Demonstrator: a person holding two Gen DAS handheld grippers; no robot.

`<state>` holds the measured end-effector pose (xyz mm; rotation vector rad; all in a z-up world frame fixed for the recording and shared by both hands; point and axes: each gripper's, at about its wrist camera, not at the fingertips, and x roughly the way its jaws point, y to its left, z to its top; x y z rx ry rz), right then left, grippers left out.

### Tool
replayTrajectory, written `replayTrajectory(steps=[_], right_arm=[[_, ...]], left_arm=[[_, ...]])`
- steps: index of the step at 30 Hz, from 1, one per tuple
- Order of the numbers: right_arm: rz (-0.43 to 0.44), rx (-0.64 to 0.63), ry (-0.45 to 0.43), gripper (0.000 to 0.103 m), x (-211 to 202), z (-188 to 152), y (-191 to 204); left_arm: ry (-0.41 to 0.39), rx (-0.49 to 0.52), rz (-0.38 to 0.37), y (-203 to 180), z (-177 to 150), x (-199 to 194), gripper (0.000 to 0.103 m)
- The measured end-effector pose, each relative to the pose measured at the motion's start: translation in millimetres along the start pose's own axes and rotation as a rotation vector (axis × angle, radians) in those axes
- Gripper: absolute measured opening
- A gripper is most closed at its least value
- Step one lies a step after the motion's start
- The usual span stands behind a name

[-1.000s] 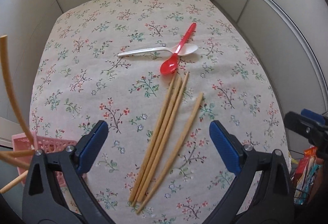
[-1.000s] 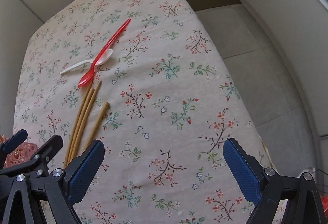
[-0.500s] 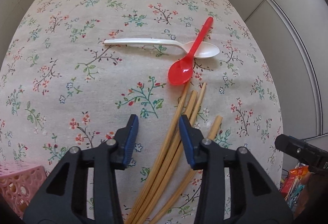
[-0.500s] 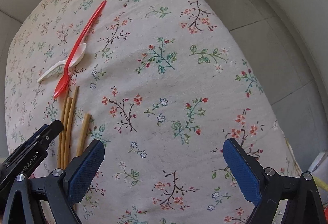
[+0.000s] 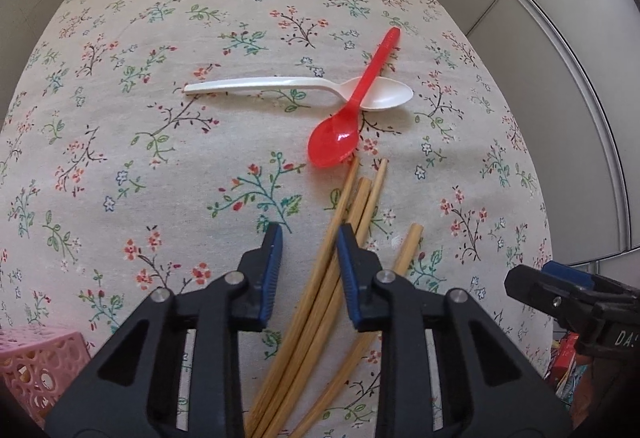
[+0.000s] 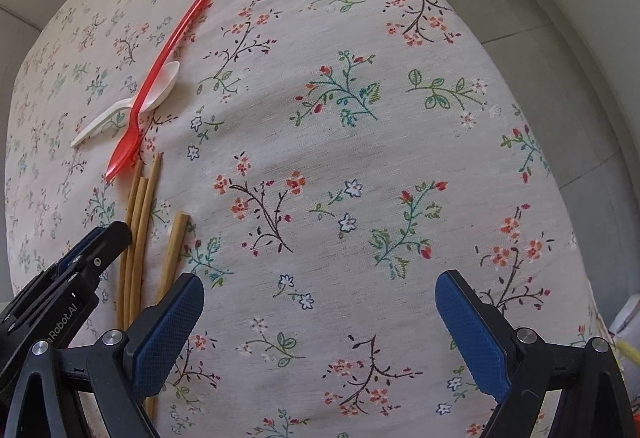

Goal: Organize utensils
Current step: 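Close the left tool on a chopstick near the red spoon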

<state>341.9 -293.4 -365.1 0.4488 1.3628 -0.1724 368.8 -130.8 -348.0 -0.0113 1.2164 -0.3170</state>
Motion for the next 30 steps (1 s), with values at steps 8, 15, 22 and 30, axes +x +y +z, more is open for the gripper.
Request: replayTrajectory(steps=[8, 15, 22, 30], right_arm=[[0.005, -0.012, -0.002, 0.097, 2.7, -0.3, 11.0], [0.049, -0.024, -0.013, 0.096, 10.1, 0.6, 27.4], [0.117, -0.07, -0.007, 0.07, 21.3, 1.2, 55.4], [0.135, -0.098, 0.005, 0.03, 35.9, -1.3, 77.3]], left_arm=[[-0.013, 0.091, 0.122, -7.8, -7.3, 3.8, 0.013], [0.027, 0.043, 0.119, 8.1, -13.7, -0.1, 0.007], [0.021, 0.047, 0.128, 13.4, -23.9, -13.9, 0.007], [0.036, 0.042, 0.128, 22.2, -35.5, -20.9, 0.007]])
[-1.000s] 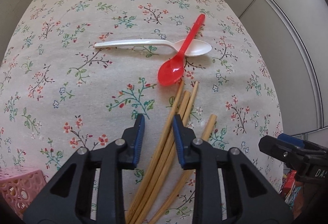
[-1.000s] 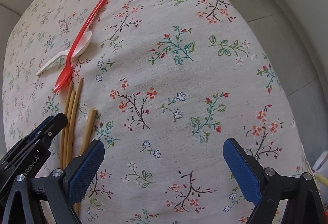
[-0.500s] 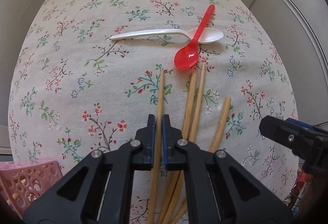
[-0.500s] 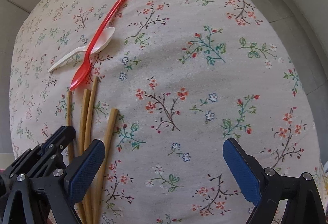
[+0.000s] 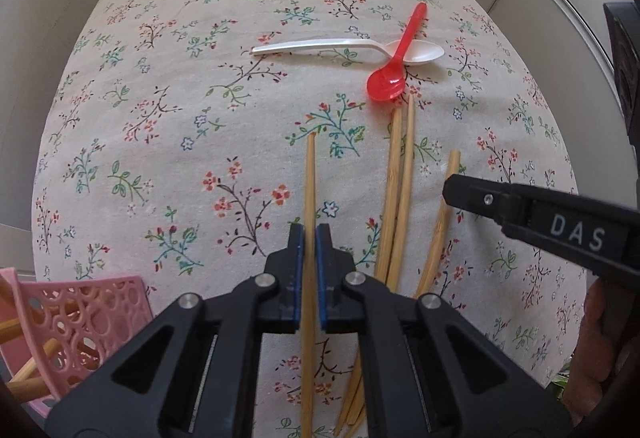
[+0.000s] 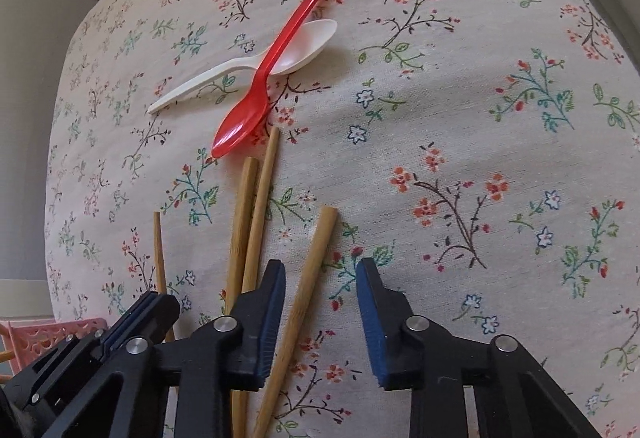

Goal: Organize utensils
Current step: 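Close the left tool on a chopstick near the red spoon, then lift the chopstick upright with the left tool over the pink holder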

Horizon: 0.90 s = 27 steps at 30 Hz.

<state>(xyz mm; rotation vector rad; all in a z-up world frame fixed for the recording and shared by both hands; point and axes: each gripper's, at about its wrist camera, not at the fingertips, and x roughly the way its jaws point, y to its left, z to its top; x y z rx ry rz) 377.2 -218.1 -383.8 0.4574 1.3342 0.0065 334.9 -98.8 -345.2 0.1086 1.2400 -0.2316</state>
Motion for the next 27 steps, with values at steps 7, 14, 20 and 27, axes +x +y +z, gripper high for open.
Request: replayTrajectory(steps=[7, 14, 20, 27], right_arm=[[-0.059, -0.09, -0.008, 0.019, 11.5, -4.8, 19.6], [-0.056, -0.086, -0.007, 0.006, 7.9, -10.5, 7.1], [-0.049, -0.09, -0.022, 0.006, -11.3, -24.3, -7.4], [-0.01, -0.095, -0.096, 0.006, -45.2, -38.5, -7.4]], left_arm=[[0.012, -0.001, -0.004, 5.6, -7.1, -1.2, 0.007], [0.017, 0.039, 0.008, 1.1, -15.7, -1.3, 0.007], [-0.012, 0.083, 0.009, -10.2, -27.1, -16.0, 0.007], [-0.079, 0.128, -0.003, -23.0, -40.3, -45.9, 0.007]])
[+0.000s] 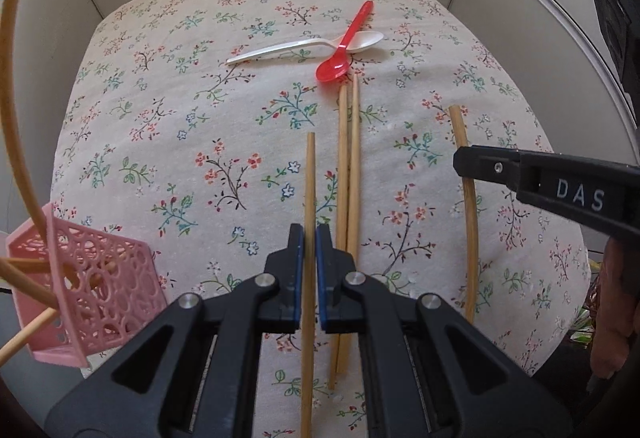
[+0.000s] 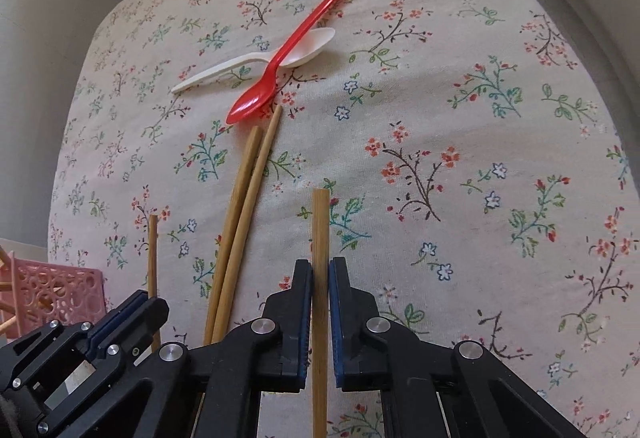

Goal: Organize utensils
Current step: 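Lift the chopstick upright with the left tool over the pink holder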

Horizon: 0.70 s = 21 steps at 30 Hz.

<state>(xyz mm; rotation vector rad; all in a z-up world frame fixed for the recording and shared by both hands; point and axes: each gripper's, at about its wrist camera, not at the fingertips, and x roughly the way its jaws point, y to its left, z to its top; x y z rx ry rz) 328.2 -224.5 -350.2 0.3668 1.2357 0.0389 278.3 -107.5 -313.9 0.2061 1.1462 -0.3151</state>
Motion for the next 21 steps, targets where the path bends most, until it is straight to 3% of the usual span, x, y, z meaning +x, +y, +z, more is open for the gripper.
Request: replayTrajectory(steps=[14, 21], right_arm=[[0.048, -0.107, -0.233, 0.006, -92.2, -32.2, 27.1], [0.105, -0.135, -0.333, 0.006, -129.9, -41.3, 39.4]], left_arm=[[-0.325, 0.04, -0.024, 17.6, -23.3, -113.5, 0.007], [-0.446, 0.022, -0.034, 36.7, -38.6, -161.0, 0.007]])
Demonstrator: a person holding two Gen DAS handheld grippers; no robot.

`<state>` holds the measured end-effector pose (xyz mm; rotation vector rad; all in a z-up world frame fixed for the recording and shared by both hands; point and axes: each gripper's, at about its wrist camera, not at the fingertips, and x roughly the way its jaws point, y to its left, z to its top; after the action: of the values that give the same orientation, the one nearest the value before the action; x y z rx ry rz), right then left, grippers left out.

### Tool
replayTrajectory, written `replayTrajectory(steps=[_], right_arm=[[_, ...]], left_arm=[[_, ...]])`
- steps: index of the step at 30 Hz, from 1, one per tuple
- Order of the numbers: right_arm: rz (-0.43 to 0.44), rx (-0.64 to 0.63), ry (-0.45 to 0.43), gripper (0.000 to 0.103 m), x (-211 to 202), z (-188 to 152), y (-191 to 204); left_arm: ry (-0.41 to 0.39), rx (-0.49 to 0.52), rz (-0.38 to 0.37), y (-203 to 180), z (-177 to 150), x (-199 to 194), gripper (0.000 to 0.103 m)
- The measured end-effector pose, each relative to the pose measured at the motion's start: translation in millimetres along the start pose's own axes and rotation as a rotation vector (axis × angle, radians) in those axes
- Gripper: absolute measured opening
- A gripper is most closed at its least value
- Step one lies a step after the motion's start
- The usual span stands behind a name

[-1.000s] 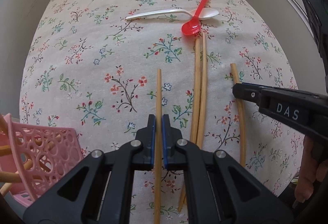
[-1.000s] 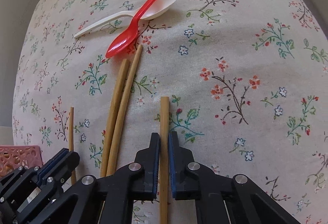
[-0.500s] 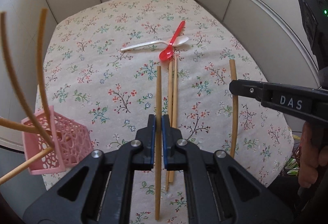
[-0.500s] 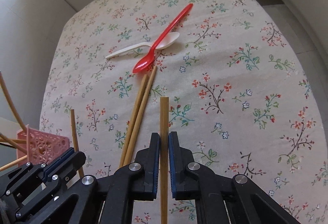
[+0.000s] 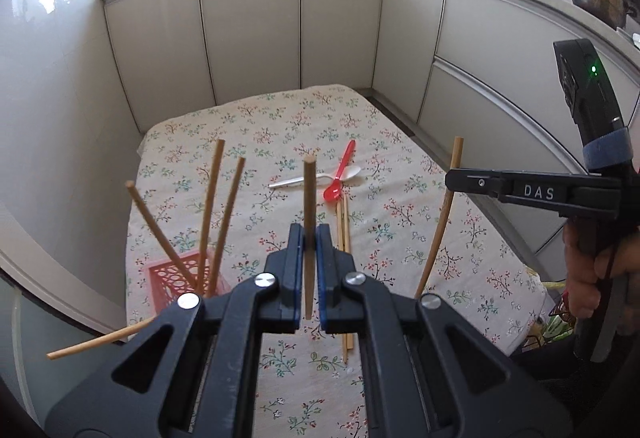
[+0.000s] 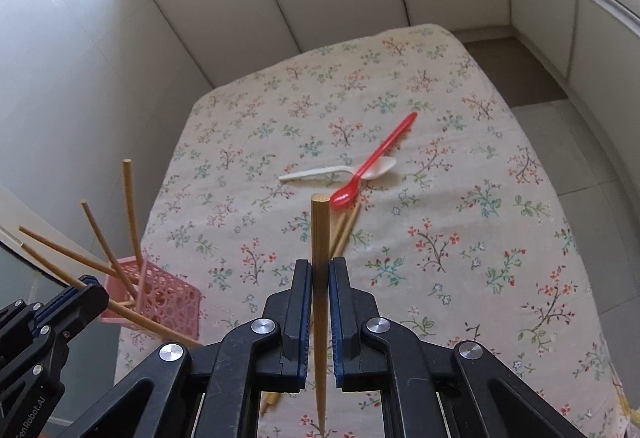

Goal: Organize utensils
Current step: 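Lift the chopstick upright with the left tool over the pink holder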

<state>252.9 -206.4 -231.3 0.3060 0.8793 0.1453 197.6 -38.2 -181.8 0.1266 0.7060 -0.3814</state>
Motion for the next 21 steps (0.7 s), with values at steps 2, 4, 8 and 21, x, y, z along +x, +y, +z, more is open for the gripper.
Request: replayTrajectory(steps=[2, 4, 8, 21], right_arm=[[0.02, -0.008, -0.031, 0.006, -10.9, 2.2, 6.4], [0.036, -0.019, -0.068, 0.006, -21.8, 5.4, 13.5], [0.052, -0.055, -0.138, 0.006, -37.4, 10.1, 29.0], [0.191, -0.088, -0.316, 0.006, -71.6, 19.7, 75.0]], left_arm=[[-0.028, -0.007, -0.006, 6.4, 3.1, -13.7, 0.007], [-0.057, -0.019, -0.004, 12.4, 4.1, -25.6, 0.007], [-0.11, -0.039, -0.004, 20.8, 7.0, -49.1, 0.007], [-0.281, -0.05, 0.134, 46.8, 21.3, -99.8, 0.007]])
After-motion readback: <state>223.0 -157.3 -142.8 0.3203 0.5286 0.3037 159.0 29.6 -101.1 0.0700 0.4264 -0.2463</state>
